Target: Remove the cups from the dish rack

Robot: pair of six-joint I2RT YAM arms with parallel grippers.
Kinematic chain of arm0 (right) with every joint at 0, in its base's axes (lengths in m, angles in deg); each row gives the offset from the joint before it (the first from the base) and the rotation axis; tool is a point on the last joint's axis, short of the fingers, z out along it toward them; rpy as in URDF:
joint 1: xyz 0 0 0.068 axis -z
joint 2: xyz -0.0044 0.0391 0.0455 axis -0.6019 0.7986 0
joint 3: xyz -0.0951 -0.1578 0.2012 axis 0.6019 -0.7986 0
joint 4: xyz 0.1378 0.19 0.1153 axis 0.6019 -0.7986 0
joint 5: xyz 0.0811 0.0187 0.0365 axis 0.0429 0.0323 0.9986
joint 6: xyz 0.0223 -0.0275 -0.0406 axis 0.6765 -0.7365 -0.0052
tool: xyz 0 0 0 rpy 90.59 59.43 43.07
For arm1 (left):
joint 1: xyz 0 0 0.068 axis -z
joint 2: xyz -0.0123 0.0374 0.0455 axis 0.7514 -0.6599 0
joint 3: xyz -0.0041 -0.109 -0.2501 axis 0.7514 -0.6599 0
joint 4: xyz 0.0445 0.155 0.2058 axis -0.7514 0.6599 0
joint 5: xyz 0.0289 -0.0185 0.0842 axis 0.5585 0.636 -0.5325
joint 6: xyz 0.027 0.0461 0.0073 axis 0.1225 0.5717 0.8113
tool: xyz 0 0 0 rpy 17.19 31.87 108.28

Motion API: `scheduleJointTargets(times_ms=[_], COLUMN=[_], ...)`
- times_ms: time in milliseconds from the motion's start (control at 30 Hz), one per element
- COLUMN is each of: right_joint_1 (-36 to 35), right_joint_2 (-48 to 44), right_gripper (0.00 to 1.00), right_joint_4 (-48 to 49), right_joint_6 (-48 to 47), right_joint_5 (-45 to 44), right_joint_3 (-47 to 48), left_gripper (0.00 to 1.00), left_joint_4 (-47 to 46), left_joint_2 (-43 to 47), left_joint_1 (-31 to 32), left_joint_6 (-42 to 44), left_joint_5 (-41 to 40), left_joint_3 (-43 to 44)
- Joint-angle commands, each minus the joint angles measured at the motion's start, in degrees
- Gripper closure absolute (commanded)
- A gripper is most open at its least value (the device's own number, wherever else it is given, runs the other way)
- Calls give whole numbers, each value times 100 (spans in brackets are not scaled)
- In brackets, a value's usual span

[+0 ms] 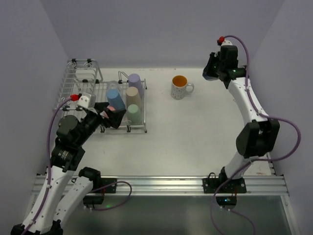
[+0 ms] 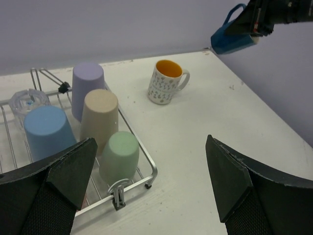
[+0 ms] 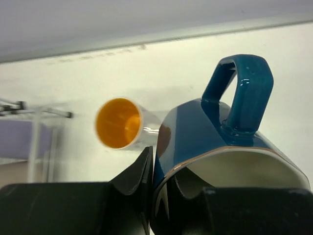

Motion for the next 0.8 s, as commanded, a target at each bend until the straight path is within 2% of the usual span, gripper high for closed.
scheduleJointTargets(times_ms=[0, 67, 233, 467, 767], right_joint_1=[33, 32, 41, 41, 41], right_joint_2=[924, 1608, 2630, 3378, 3643], right_gripper=[100, 100, 100, 100, 100], right_joint_4=[-902, -1367, -1975, -2072, -2099], right_joint_6=[-710, -886, -1010, -974, -1036], right_joint_5=[-828, -996, -1120, -733, -627], right_joint_3=[1406, 1901, 3054, 3213, 3143], left_gripper=[0, 0, 0, 0, 0], left_joint_4=[26, -114, -10, 96, 104], left_joint_2=[-29, 32, 41, 24, 15], left_joint_1=[4, 30, 460, 794, 821], left_joint_6=[343, 325, 501, 554, 554], left_joint_5=[184, 237, -105, -414, -501], left_joint_3=[-236, -472, -596, -614, -632])
